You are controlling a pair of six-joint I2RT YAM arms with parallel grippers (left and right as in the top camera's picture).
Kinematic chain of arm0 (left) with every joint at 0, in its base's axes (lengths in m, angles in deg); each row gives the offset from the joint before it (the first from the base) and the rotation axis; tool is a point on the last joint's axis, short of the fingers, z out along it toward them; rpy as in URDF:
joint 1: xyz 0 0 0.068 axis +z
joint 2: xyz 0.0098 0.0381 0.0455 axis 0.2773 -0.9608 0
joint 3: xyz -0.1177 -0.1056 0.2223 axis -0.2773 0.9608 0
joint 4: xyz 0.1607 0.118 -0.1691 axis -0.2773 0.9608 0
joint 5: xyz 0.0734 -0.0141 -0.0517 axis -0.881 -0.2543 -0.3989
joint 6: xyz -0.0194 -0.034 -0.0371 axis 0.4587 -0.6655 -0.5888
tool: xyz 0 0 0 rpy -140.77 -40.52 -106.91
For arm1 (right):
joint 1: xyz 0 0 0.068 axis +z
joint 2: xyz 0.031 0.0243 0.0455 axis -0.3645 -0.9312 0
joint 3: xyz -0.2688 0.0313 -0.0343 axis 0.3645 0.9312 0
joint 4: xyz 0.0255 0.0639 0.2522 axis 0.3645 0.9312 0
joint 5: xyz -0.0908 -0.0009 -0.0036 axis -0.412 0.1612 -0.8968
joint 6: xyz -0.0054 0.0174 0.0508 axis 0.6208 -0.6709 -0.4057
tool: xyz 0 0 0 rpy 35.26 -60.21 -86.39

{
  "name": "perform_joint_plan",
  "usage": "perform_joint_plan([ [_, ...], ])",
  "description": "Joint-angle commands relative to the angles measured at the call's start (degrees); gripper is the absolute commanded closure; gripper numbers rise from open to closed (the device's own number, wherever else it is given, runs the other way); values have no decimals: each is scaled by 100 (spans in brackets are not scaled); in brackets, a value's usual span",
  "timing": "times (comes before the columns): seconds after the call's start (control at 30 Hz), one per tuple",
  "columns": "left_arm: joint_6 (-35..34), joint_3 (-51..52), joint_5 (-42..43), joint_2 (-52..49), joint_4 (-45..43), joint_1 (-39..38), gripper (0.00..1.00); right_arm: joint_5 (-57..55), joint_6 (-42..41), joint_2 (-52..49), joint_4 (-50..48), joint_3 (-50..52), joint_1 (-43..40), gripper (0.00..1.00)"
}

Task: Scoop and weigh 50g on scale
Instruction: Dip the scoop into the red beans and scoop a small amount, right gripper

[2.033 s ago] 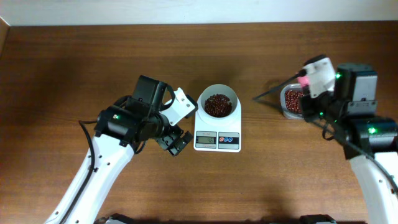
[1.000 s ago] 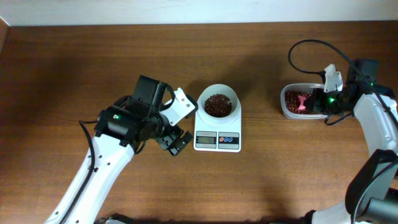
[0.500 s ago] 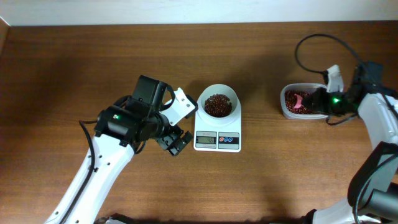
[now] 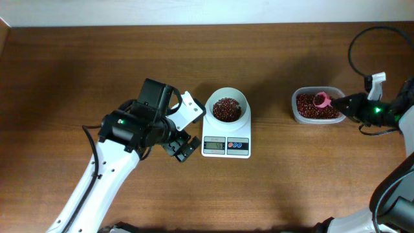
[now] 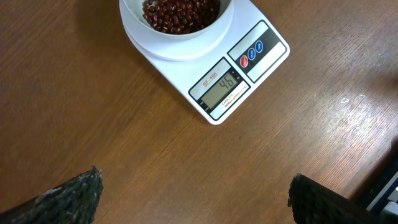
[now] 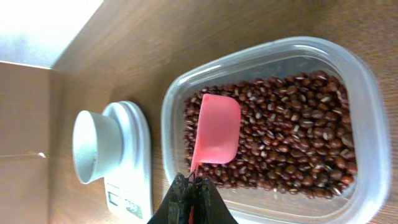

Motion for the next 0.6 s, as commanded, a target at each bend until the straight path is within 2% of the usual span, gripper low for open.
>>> perform_joint_plan([
  [0.0,-50,28,83,107,-4,-22,1,363,-24,-35,13,-81,-94,96],
  [0.43,-50,28,81,107,-4,-22,1,361,-22,-35,151,-81,-103,96],
  [0.5,-50,28,81,107,-4,-22,1,15,-22,-35,164,-81,-94,96],
  [0.57,-50,28,83,107,-4,-22,1,-890,-28,-35,223,-81,-57,96],
])
